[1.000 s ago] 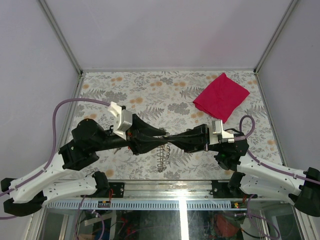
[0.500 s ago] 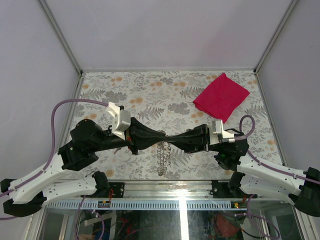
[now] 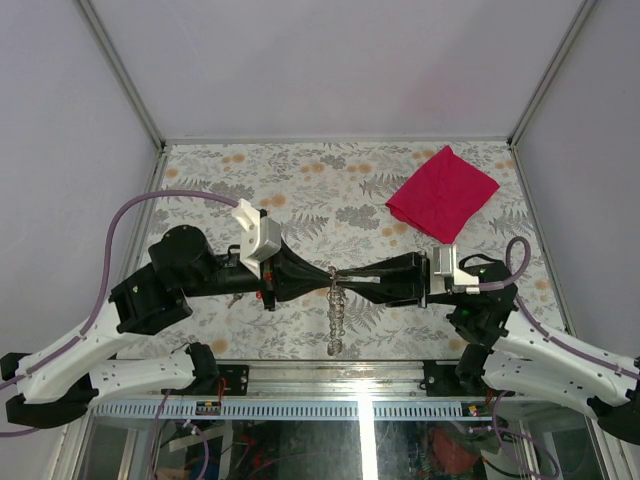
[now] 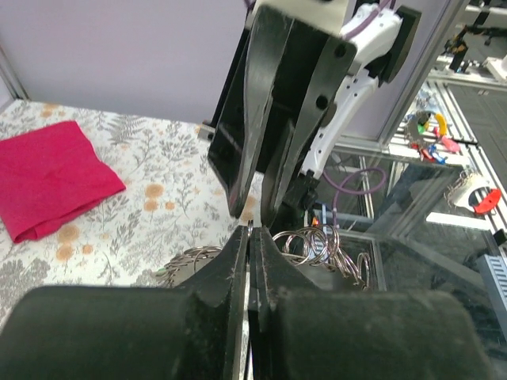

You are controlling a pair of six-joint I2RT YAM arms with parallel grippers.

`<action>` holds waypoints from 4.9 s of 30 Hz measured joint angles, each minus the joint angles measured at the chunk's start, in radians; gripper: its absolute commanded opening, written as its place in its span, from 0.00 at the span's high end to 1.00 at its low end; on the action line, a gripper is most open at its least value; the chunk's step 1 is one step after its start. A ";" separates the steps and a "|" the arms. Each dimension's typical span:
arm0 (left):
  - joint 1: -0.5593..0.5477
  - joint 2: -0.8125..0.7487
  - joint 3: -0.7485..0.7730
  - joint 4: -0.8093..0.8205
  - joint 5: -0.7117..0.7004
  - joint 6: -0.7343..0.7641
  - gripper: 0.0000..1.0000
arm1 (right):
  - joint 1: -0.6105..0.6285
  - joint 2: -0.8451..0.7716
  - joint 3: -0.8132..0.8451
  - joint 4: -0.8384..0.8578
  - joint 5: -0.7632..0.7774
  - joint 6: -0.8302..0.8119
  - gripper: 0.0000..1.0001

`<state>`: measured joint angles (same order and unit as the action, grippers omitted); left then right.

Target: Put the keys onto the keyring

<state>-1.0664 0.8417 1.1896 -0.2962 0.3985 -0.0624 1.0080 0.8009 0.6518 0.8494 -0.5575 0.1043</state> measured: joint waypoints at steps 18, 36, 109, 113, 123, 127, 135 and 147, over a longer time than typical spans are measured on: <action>0.000 0.176 0.325 -0.481 0.001 0.158 1.00 | 0.000 -0.016 0.131 -0.479 0.007 -0.085 0.74; 0.000 0.275 0.471 -0.711 -0.047 0.252 1.00 | 0.000 0.035 0.137 -0.490 -0.011 -0.014 0.74; 0.000 -0.007 0.163 -0.262 -0.110 0.029 0.47 | 0.000 -0.050 -0.126 0.194 -0.333 -0.383 1.00; 0.000 -0.010 0.142 -0.249 -0.111 0.022 0.47 | 0.000 -0.073 -0.126 0.142 -0.351 -0.450 1.00; 0.000 -0.063 0.069 -0.164 -0.106 0.014 0.47 | 0.000 -0.045 -0.126 0.237 -0.352 -0.400 1.00; 0.000 -0.090 0.036 -0.113 -0.091 0.015 0.47 | 0.000 0.015 -0.126 0.399 -0.342 -0.280 1.00; 0.000 -0.127 0.010 -0.043 -0.052 0.025 0.47 | 0.000 0.132 -0.126 0.644 -0.273 -0.050 1.00; 0.000 -0.135 -0.035 0.060 -0.016 0.028 0.49 | 0.000 0.178 -0.113 0.676 -0.102 0.138 1.00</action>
<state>-1.0664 0.7063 1.1545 -0.2359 0.3824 -0.0345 1.0080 0.9791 0.5392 1.5257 -0.6598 0.2420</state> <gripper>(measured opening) 0.527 0.010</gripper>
